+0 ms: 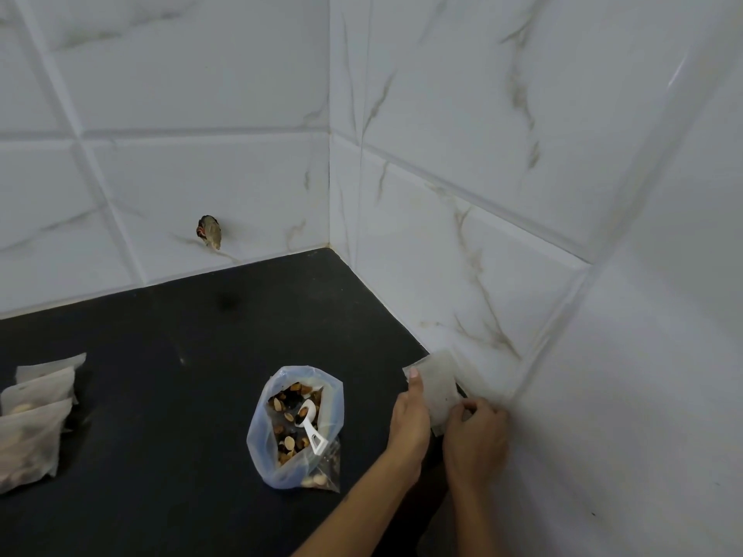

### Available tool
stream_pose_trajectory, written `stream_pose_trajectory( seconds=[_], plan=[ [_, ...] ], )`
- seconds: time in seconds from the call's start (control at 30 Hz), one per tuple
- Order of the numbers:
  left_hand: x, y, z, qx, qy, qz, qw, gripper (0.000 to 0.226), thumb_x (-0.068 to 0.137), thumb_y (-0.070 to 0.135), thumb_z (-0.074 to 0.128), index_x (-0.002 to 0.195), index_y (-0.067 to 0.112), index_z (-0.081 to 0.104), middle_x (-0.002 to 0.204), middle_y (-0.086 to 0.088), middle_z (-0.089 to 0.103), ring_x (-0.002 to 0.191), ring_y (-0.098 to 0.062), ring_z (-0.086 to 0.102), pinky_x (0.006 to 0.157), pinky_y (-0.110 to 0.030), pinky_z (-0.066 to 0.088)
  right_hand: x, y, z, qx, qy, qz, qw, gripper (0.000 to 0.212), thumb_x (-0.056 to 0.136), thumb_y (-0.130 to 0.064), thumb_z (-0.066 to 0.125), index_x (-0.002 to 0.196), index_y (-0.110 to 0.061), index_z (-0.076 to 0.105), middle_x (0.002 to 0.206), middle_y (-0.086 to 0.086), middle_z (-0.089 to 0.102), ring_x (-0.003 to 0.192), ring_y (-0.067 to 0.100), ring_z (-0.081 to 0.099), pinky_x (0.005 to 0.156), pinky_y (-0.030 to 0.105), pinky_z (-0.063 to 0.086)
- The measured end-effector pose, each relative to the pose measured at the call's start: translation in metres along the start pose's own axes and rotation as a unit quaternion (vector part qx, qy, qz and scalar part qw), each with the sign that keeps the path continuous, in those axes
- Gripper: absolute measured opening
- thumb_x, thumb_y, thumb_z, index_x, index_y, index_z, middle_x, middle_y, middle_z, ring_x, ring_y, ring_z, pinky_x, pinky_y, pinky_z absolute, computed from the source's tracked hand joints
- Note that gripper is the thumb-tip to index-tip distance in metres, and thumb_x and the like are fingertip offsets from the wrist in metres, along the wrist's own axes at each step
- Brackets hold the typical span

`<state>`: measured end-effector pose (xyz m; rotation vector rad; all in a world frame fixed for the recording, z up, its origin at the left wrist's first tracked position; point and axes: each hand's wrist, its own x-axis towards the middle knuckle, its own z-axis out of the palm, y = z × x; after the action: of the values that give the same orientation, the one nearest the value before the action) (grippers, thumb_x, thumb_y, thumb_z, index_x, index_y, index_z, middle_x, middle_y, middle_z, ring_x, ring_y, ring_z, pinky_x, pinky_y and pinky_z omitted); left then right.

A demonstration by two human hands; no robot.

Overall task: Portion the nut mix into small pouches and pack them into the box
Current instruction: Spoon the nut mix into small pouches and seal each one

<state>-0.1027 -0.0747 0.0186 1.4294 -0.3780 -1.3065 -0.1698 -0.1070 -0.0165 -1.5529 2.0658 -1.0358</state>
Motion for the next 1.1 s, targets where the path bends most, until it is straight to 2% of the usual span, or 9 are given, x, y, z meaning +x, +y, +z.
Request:
stream_pose_trajectory(
  seconds=[0.2,0.27,0.37,0.57,0.63,0.73,0.83,1.0,1.1],
  plan=[
    [-0.01,0.019,-0.027,-0.002,0.05,0.082,0.995,0.044,0.092,0.054,0.05,0.116,0.018,0.055,0.117,-0.007,0.062,0.112,-0.022,0.059,0.097,-0.033,0.046,-0.015,-0.049,-0.024,0.237,0.004,-0.03,0.971,0.001,0.088,-0.009,0.058,0.088,-0.008,0.059,0.081,0.001,0.06,0.071,0.013,0.057,0.057,0.016,0.038],
    [-0.022,0.036,-0.046,-0.024,0.046,0.138,0.989,0.056,0.083,0.048,0.064,0.127,0.017,0.049,0.124,-0.004,0.059,0.117,-0.018,0.056,0.103,-0.034,0.045,-0.021,-0.069,-0.029,0.326,-0.083,-0.002,0.942,0.002,0.088,-0.008,0.057,0.089,-0.009,0.06,0.081,0.0,0.062,0.075,0.012,0.06,0.061,0.014,0.042],
    [-0.038,0.059,-0.087,-0.063,0.031,0.213,0.974,0.082,0.061,0.041,0.076,0.133,0.018,0.045,0.128,0.001,0.057,0.115,-0.009,0.057,0.091,-0.022,0.049,-0.035,-0.1,-0.026,0.422,-0.268,0.016,0.866,0.007,0.089,-0.007,0.057,0.088,-0.006,0.063,0.084,0.009,0.066,0.077,0.019,0.062,0.068,0.028,0.05],
    [-0.066,0.081,-0.173,-0.061,0.033,0.322,0.944,0.078,0.054,0.029,0.084,0.125,0.015,0.055,0.115,-0.002,0.07,0.108,-0.012,0.066,0.081,-0.022,0.055,-0.088,-0.138,0.01,0.337,-0.5,-0.064,0.796,0.015,0.088,-0.015,0.06,0.084,-0.003,0.068,0.084,0.019,0.068,0.08,0.03,0.065,0.076,0.045,0.054],
    [-0.075,0.081,-0.197,-0.023,0.074,0.358,0.93,0.071,0.057,0.027,0.083,0.122,0.018,0.057,0.107,0.0,0.071,0.106,-0.013,0.066,0.081,-0.024,0.055,-0.106,-0.15,0.021,0.278,-0.531,-0.102,0.794,0.016,0.088,-0.021,0.062,0.087,-0.007,0.069,0.084,0.015,0.069,0.084,0.028,0.067,0.075,0.039,0.055],
    [-0.082,0.073,-0.233,0.033,0.164,0.395,0.903,0.065,0.059,0.03,0.084,0.119,0.023,0.057,0.1,0.001,0.069,0.1,-0.016,0.066,0.083,-0.029,0.055,-0.136,-0.169,0.036,0.259,-0.522,-0.133,0.802,0.009,0.085,-0.019,0.066,0.089,-0.012,0.066,0.084,0.007,0.07,0.082,0.021,0.067,0.069,0.028,0.054],
    [-0.087,0.068,-0.268,0.142,0.25,0.416,0.863,0.065,0.06,0.04,0.081,0.118,0.026,0.053,0.102,0.01,0.065,0.102,-0.008,0.063,0.088,-0.023,0.051,-0.158,-0.19,0.039,0.307,-0.429,-0.122,0.841,0.006,0.082,-0.017,0.07,0.085,-0.016,0.065,0.082,0.002,0.069,0.077,0.014,0.066,0.067,0.027,0.053],
    [-0.095,0.067,-0.312,0.292,0.303,0.413,0.808,0.067,0.067,0.035,0.084,0.123,0.022,0.048,0.112,0.02,0.056,0.109,0.006,0.053,0.087,-0.005,0.04,-0.189,-0.223,0.026,0.32,-0.545,-0.157,0.758,0.008,0.082,-0.018,0.071,0.083,-0.012,0.066,0.079,0.005,0.071,0.068,0.012,0.067,0.061,0.02,0.054],
    [-0.095,0.066,-0.323,0.323,0.299,0.411,0.798,0.063,0.066,0.037,0.077,0.12,0.029,0.046,0.11,0.021,0.054,0.109,0.007,0.051,0.087,-0.005,0.041,-0.203,-0.226,0.029,0.249,-0.547,-0.218,0.769,0.01,0.078,-0.011,0.074,0.082,-0.016,0.066,0.075,0.002,0.07,0.07,0.01,0.068,0.063,0.022,0.055]
  ],
)
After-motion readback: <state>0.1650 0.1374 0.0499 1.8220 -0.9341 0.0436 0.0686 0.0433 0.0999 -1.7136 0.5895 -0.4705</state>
